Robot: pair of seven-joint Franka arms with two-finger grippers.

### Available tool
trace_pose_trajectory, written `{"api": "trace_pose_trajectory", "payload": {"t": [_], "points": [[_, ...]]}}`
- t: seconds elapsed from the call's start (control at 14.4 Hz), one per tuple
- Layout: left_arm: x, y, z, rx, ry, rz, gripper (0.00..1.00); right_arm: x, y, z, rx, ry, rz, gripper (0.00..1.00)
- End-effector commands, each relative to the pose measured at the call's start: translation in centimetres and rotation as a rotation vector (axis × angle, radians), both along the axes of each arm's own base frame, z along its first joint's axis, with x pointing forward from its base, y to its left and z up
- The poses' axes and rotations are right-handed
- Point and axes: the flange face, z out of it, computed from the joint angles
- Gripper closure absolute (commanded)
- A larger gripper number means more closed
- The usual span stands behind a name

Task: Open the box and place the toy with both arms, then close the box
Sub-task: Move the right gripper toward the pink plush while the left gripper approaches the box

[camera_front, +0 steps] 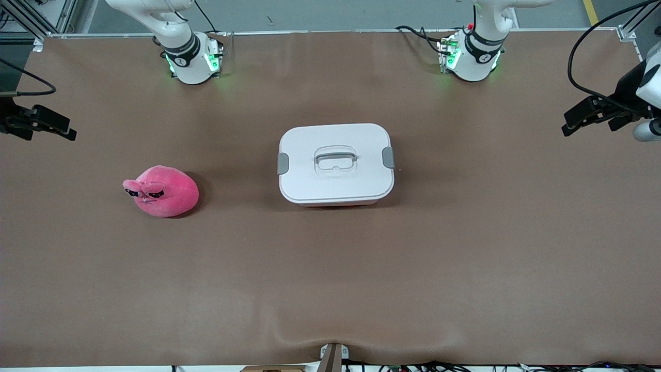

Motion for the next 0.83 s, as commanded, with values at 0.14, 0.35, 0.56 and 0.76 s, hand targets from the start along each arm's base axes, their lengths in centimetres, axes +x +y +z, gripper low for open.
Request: {"api": "trace_pose_trajectory", "payload": {"t": [0.14, 0.35, 0.56, 0.76], "points": [[1.2, 0.7, -0.5, -0.004, 0.017, 0.057, 0.00, 0.0, 0.1, -0.2, -0.003, -0.003, 0.007, 0.00], [1.2, -0.8, -0.4, -0.013, 0.016, 0.161, 0.00, 0.0, 0.1, -0.4, -0.001, -0.007, 0.033, 0.00], [1.4, -2.5, -0.9, -0.012, 0.026, 0.241, 0.00, 0.3, 0.1, -1.2, 0.000, -0.019, 0.063, 0.00], [1.1, -5.0, -1.0, -0.011, 0.030, 0.339, 0.00, 0.3, 0.7, -1.4, 0.000, -0.016, 0.073, 0.00]]}}
